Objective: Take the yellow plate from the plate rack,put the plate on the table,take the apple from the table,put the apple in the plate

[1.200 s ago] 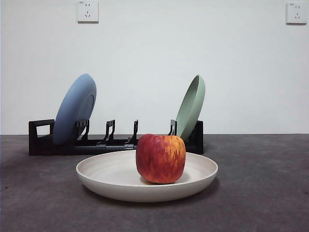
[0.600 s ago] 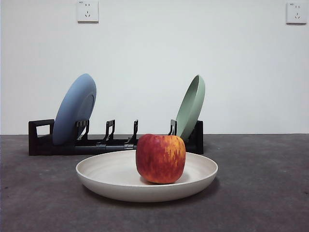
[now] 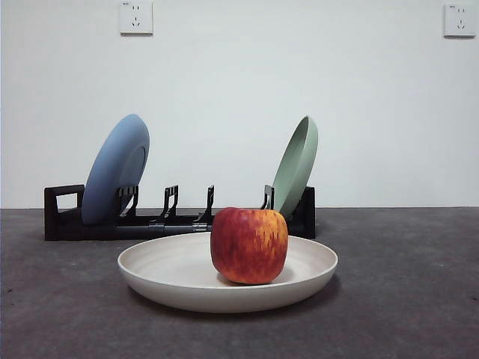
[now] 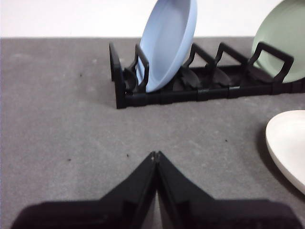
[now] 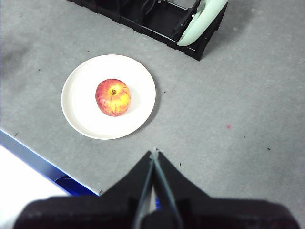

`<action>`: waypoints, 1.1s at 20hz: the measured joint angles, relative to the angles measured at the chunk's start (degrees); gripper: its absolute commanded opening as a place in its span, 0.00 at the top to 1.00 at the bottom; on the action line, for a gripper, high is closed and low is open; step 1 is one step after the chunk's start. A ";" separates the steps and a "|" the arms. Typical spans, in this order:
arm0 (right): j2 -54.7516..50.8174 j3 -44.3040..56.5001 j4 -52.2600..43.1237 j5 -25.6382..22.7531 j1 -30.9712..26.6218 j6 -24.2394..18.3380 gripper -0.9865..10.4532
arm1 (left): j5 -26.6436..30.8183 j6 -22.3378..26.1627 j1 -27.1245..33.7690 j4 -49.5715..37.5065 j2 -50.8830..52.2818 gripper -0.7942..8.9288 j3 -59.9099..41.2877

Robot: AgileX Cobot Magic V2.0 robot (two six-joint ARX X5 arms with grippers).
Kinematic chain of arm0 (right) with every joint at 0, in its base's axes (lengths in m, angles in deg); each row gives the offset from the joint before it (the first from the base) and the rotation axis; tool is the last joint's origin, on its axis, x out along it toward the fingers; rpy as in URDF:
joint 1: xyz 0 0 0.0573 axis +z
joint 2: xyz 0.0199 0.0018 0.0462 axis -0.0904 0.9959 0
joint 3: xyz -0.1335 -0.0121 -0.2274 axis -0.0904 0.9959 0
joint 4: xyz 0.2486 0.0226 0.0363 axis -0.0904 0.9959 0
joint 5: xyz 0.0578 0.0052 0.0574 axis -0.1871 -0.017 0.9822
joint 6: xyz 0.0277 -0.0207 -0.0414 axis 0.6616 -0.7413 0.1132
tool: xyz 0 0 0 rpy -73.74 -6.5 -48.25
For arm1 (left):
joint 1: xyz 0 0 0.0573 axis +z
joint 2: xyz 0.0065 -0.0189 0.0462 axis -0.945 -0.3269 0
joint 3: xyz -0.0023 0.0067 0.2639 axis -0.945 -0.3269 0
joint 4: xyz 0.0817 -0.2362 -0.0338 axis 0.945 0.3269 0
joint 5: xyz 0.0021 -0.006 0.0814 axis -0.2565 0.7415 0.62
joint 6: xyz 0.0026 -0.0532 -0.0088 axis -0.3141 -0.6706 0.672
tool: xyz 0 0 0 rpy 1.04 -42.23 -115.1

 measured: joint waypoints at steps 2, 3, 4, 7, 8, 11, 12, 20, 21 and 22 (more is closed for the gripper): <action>0.17 0.00 0.00 0.00 0.00 0.00 0.91 | -0.02 -0.42 0.00 0.07 0.02 0.92 0.00; 0.37 0.02 0.00 0.00 0.00 0.00 0.91 | 0.02 -0.42 0.00 0.07 -0.02 0.92 0.00; 0.50 0.02 0.00 0.00 0.00 0.00 0.91 | 0.00 -0.44 0.00 0.07 -0.13 0.92 0.00; 0.85 0.00 0.00 0.00 0.00 -0.02 0.91 | 0.00 -0.50 0.00 0.07 -0.70 0.92 0.00; 0.98 0.02 0.00 0.00 0.00 -0.02 0.91 | 0.00 -0.57 0.00 0.09 -0.81 0.92 0.00; 1.36 0.02 0.00 0.00 0.00 -0.02 0.91 | 0.00 -0.59 0.00 0.09 -0.98 0.92 0.00; 1.38 0.02 -0.02 0.00 0.00 -0.02 0.91 | 0.02 -0.59 0.00 0.09 -0.98 0.92 0.00; 0.79 0.02 -0.39 -5.62 -2.34 -1.36 0.91 | 0.00 -0.59 0.00 0.09 -0.98 0.92 0.00; -0.09 0.11 -2.49 -5.68 -4.61 -1.92 0.91 | 0.00 -0.59 0.00 0.09 -0.98 0.92 0.00; -1.60 0.42 -6.82 -3.96 -8.11 -2.67 0.91 | 0.00 -0.59 0.00 0.09 -0.98 0.92 0.00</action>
